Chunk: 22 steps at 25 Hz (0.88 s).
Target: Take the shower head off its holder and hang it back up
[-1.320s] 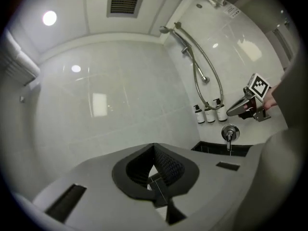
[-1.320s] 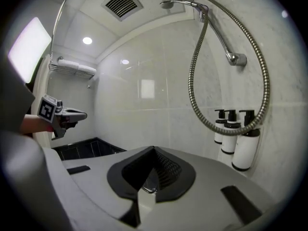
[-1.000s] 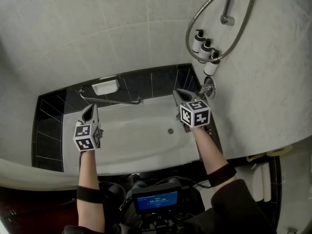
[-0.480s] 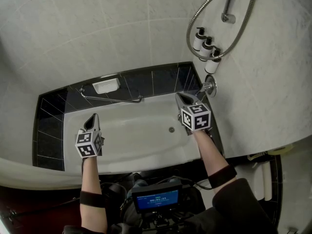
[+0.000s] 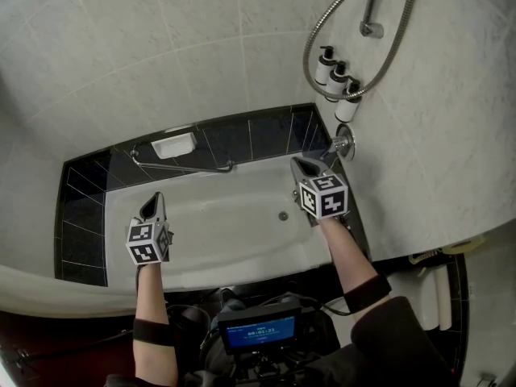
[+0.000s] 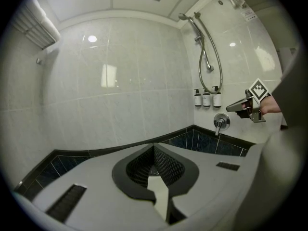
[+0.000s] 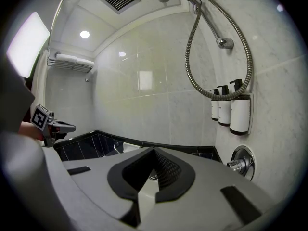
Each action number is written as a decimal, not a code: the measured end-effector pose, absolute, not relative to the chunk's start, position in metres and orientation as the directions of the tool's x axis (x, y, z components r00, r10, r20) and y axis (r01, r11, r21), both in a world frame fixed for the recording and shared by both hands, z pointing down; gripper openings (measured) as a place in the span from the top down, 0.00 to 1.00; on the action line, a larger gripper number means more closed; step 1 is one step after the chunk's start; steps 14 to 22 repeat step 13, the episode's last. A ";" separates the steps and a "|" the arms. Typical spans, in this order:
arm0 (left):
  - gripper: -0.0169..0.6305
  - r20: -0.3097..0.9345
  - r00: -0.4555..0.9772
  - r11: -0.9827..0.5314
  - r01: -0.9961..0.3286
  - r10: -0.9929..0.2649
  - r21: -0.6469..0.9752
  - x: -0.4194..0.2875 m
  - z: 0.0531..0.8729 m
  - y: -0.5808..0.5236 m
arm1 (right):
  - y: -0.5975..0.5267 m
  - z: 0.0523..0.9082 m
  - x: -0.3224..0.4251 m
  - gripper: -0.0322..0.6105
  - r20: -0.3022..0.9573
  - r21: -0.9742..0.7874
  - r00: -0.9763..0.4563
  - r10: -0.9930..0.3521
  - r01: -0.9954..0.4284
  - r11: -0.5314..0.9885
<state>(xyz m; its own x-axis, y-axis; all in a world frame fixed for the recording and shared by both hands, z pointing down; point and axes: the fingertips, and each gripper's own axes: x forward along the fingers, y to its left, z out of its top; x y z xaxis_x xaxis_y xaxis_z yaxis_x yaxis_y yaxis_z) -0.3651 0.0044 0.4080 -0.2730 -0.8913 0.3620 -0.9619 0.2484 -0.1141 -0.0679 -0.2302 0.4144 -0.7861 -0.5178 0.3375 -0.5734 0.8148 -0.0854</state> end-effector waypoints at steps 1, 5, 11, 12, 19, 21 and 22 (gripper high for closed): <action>0.97 0.365 -0.270 0.243 -0.963 -0.891 -0.119 -0.364 0.408 0.004 | -0.230 0.414 -0.068 0.92 0.338 -0.085 -0.786 -0.518 -0.574 0.815; 0.97 0.365 -0.270 0.245 -0.963 -0.891 -0.114 -0.363 0.410 0.005 | -0.230 0.414 -0.068 0.92 0.339 -0.084 -0.787 -0.515 -0.571 0.817; 0.97 0.367 -0.267 0.244 -0.964 -0.891 -0.109 -0.360 0.413 0.005 | -0.229 0.414 -0.066 0.92 0.343 -0.080 -0.786 -0.515 -0.570 0.818; 0.97 0.366 -0.265 0.242 -0.964 -0.892 -0.110 -0.359 0.414 0.005 | -0.229 0.415 -0.066 0.92 0.343 -0.080 -0.785 -0.516 -0.572 0.816; 0.97 0.366 -0.264 0.240 -0.964 -0.892 -0.111 -0.359 0.414 0.005 | -0.229 0.415 -0.065 0.92 0.343 -0.080 -0.784 -0.517 -0.573 0.815; 0.97 0.366 -0.264 0.240 -0.964 -0.892 -0.111 -0.359 0.414 0.005 | -0.229 0.415 -0.065 0.92 0.343 -0.080 -0.784 -0.517 -0.573 0.815; 0.97 0.366 -0.264 0.240 -0.964 -0.892 -0.111 -0.359 0.414 0.005 | -0.229 0.415 -0.065 0.92 0.343 -0.080 -0.784 -0.517 -0.573 0.815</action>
